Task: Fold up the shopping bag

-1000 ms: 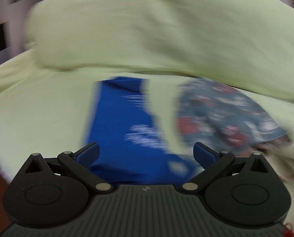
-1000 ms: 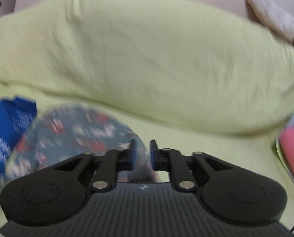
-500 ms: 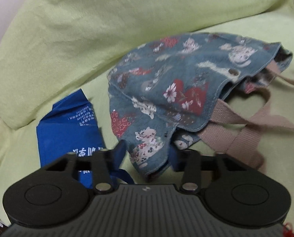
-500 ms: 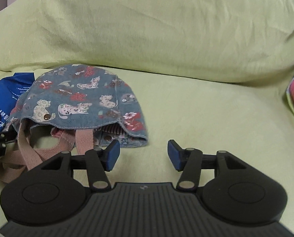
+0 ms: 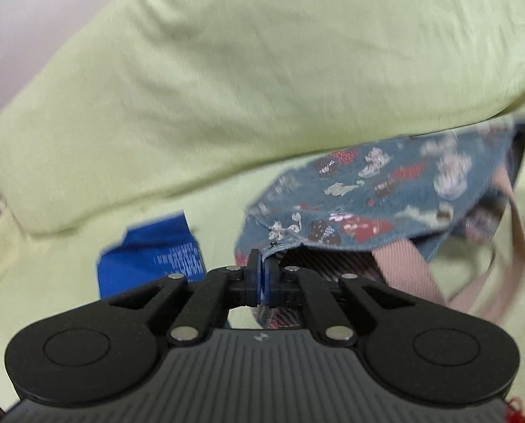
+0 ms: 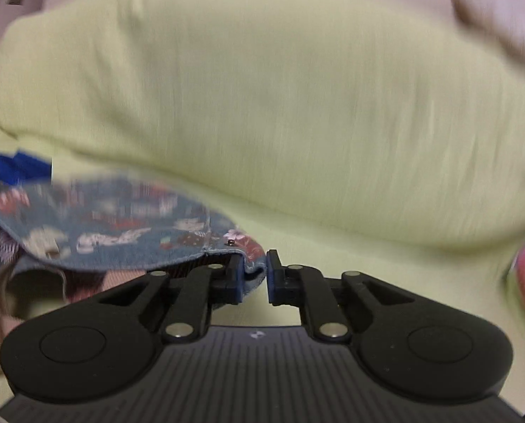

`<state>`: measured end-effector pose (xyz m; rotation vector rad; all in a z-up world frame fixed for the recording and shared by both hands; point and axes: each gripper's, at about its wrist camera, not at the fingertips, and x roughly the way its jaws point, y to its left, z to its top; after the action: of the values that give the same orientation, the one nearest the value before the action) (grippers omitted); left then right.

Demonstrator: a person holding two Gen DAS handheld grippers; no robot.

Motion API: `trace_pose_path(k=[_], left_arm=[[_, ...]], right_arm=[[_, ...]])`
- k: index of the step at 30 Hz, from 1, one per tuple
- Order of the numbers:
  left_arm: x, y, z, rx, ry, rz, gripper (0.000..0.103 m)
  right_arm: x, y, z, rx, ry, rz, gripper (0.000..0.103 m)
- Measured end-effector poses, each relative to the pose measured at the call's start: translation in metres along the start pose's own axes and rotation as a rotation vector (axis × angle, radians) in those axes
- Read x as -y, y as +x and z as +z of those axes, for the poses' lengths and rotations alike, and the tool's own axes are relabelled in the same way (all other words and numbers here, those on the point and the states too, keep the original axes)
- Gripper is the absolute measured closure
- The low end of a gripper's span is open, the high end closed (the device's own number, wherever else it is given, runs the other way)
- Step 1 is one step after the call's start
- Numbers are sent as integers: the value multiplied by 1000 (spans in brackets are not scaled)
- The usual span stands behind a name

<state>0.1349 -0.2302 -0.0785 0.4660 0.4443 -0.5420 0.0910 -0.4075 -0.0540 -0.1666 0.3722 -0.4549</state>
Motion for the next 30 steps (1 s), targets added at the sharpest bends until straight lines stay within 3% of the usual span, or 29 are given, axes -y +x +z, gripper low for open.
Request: trace_pose_path(k=[3, 7, 9, 10, 11, 13, 15, 20, 22, 25, 28, 30], left_arm=[[19, -35, 12, 72, -20, -64, 103], [73, -81, 17, 123, 15, -203, 103], [113, -95, 8, 102, 69, -308, 102], [134, -100, 2, 87, 105, -355, 101], [155, -102, -8, 69, 149, -389, 98], [190, -105, -29, 20, 233, -426, 96], [209, -106, -47, -25, 282, -441, 93], [215, -101, -65, -85, 347, -425, 83], [215, -103, -63, -78, 375, -414, 80], [217, -101, -57, -70, 403, -396, 75], [220, -102, -56, -70, 404, -382, 75], [221, -104, -58, -72, 402, -371, 75]], right_arm=[[21, -25, 31, 127, -50, -75, 94], [72, -47, 43, 182, -105, -174, 94], [102, -45, 32, 105, -145, -239, 92], [117, -42, 22, 38, -163, -274, 85], [131, -40, 9, -58, -157, -303, 67], [158, -39, -21, -268, -106, -331, 48], [169, -57, -56, -375, 14, -260, 46], [144, -141, -131, -417, 353, -186, 46], [129, -171, -151, -429, 487, -78, 46], [97, -197, -171, -464, 584, 74, 47], [78, -199, -186, -451, 681, 87, 47], [87, -195, -195, -388, 866, 69, 49]])
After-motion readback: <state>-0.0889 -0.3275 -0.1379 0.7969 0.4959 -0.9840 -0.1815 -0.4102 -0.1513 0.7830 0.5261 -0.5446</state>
